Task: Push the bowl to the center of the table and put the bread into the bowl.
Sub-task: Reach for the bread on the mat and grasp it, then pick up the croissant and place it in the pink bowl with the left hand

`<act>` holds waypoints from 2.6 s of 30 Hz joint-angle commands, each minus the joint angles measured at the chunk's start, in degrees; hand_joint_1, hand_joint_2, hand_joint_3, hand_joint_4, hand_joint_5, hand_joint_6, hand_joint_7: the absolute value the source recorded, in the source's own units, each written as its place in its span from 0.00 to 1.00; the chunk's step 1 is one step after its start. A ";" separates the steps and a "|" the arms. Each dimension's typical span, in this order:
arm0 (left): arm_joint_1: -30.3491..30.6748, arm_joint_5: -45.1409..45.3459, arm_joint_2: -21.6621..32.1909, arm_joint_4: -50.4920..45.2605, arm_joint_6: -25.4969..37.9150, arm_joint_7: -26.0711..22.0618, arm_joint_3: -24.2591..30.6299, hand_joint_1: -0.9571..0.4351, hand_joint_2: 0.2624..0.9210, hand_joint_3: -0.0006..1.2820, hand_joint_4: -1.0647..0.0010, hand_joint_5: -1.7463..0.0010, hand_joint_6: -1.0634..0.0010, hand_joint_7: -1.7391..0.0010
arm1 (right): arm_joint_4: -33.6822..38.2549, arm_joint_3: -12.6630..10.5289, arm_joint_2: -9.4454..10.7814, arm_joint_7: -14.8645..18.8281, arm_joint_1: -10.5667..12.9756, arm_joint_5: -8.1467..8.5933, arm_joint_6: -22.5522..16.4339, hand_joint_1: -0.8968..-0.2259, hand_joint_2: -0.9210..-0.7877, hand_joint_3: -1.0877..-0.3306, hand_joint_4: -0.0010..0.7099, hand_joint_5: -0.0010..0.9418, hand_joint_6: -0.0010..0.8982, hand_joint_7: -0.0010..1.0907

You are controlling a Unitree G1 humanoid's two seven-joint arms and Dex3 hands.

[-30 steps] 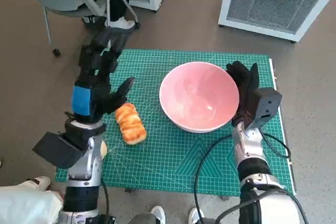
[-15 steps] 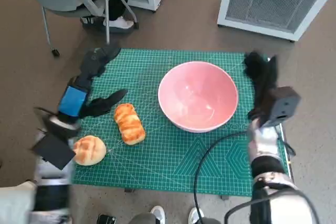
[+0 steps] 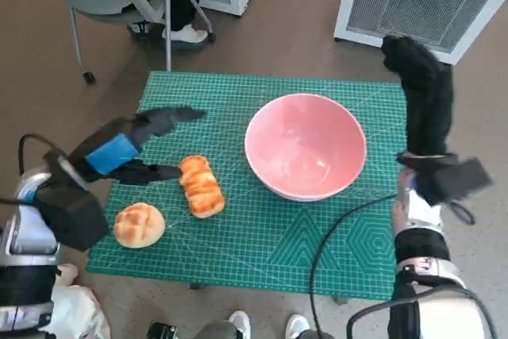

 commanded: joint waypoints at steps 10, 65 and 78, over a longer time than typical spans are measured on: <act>-8.18 11.88 1.87 8.36 -7.47 -1.66 -9.39 0.65 0.78 0.00 0.75 1.00 0.60 0.98 | -8.87 0.44 1.41 11.67 4.85 9.20 0.26 0.45 0.00 0.41 0.51 0.00 0.26 0.31; -17.18 24.75 -6.08 39.03 -17.56 8.95 -23.78 0.66 0.99 0.09 0.37 0.43 0.43 0.37 | -9.74 0.03 1.85 10.23 7.10 7.36 -0.17 0.45 0.00 0.42 0.52 0.00 0.29 0.25; -19.26 14.72 -4.06 37.18 -21.68 5.71 -17.44 0.69 1.00 0.04 0.43 0.19 0.24 0.55 | -8.65 -0.08 1.76 9.81 6.92 7.03 -0.62 0.45 0.00 0.41 0.52 0.00 0.29 0.23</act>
